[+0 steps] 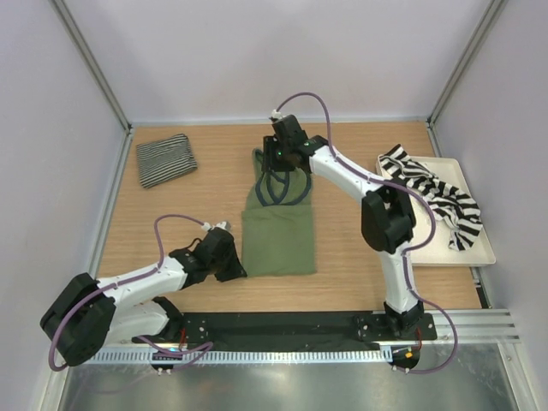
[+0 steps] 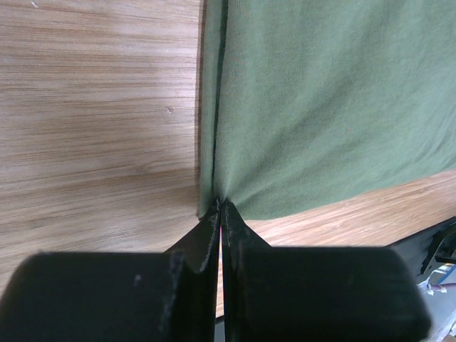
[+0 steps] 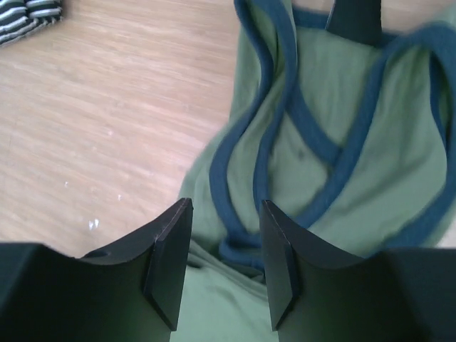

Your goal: Fold and stack the tank tops

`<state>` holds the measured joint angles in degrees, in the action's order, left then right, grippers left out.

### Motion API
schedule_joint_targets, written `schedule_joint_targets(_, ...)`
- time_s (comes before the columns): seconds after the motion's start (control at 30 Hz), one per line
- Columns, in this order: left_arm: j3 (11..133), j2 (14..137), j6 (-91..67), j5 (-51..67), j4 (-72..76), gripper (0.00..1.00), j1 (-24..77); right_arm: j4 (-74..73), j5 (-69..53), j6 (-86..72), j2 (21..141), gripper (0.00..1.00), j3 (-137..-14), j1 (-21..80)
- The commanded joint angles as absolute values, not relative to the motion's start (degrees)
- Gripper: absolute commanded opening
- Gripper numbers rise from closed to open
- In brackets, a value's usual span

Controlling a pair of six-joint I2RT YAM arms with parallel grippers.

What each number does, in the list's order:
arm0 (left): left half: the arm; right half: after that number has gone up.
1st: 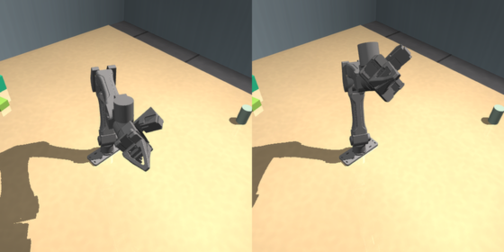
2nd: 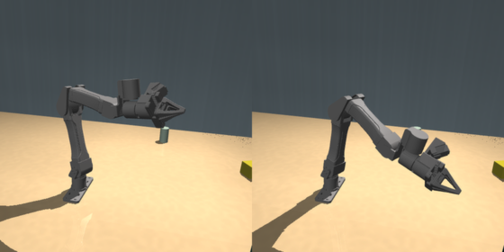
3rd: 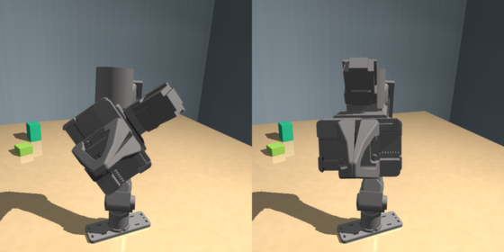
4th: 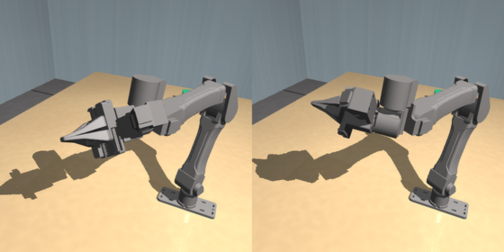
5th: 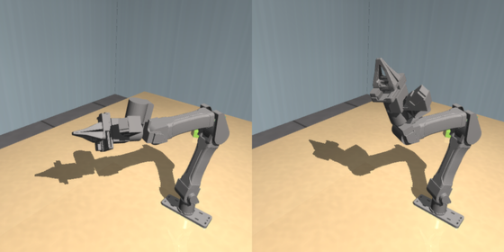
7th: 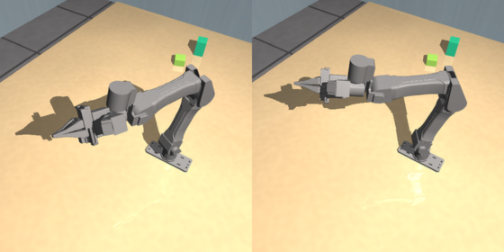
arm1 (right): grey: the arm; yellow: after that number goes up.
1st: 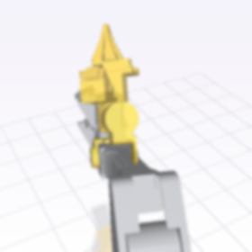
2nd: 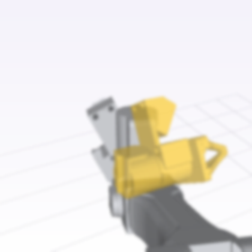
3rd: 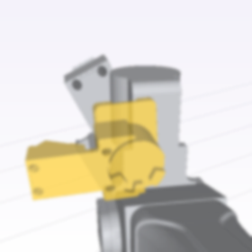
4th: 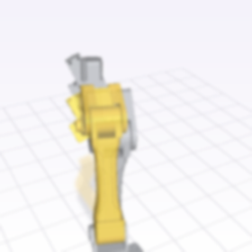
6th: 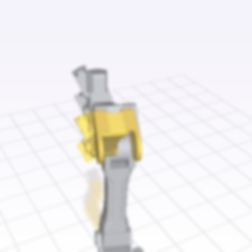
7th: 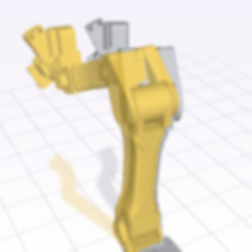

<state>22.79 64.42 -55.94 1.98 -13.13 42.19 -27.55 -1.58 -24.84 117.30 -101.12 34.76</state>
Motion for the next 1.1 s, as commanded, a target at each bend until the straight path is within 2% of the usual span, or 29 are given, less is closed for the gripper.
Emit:
schedule_joint_targets(0.0,23.29,64.86,-55.02,1.41,-12.92,0.00,42.71,-31.99,-0.26,-21.89,123.56,0.48,-114.38,34.72)
schedule_joint_targets(0.2,23.47,65.65,-54.49,2.64,-11.95,0.00,43.24,-31.12,-3.34,-23.03,136.13,0.47,-126.46,33.84)
schedule_joint_targets(0.37,23.29,65.39,-54.14,2.99,-11.78,0.00,43.50,-23.47,-2.90,-22.15,138.77,0.49,-125.25,33.31)
schedule_joint_targets(0.87,21.45,64.60,-54.32,5.45,-11.08,0.00,44.65,-15.39,-4.04,-23.11,147.48,0.51,-128.93,32.08)
schedule_joint_targets(1.0,20.04,63.81,-54.58,6.24,-10.64,0.00,45.18,-13.19,-4.13,-24.43,147.66,0.48,-128.94,32.26)
schedule_joint_targets(1.07,19.25,63.20,-54.76,6.77,-10.46,0.00,45.35,-12.40,-3.96,-25.57,147.57,0.43,-129.02,32.26)
